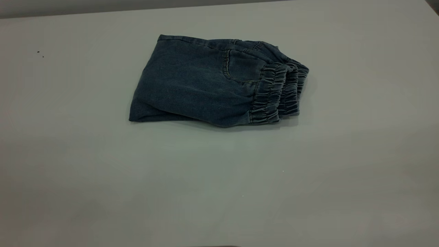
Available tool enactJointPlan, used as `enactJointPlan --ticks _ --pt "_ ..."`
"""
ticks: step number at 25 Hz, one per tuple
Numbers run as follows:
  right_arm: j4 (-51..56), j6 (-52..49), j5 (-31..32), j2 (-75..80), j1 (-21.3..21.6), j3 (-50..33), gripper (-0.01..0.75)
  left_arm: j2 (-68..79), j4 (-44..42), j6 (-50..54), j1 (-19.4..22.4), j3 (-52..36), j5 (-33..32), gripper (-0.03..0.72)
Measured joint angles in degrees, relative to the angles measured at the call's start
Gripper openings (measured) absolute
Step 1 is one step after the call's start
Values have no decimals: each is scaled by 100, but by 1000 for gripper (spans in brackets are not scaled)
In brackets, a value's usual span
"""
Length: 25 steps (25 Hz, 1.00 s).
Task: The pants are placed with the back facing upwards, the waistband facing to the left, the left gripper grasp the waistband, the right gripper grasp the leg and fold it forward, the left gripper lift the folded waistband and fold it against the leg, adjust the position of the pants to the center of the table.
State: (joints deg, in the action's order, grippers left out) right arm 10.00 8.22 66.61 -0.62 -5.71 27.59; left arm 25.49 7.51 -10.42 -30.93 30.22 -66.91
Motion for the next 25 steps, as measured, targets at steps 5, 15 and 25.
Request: enactJointPlan --ticks 5,15,25 --pt "-5 0 -69 0 0 -32 495 0 6 0 0 -11 4 545" --pt "-11 5 -76 0 0 -32 495 0 17 42 0 -188 302 545" --pt "-11 5 -76 0 0 -32 495 -38 23 46 82 -188 313 545"
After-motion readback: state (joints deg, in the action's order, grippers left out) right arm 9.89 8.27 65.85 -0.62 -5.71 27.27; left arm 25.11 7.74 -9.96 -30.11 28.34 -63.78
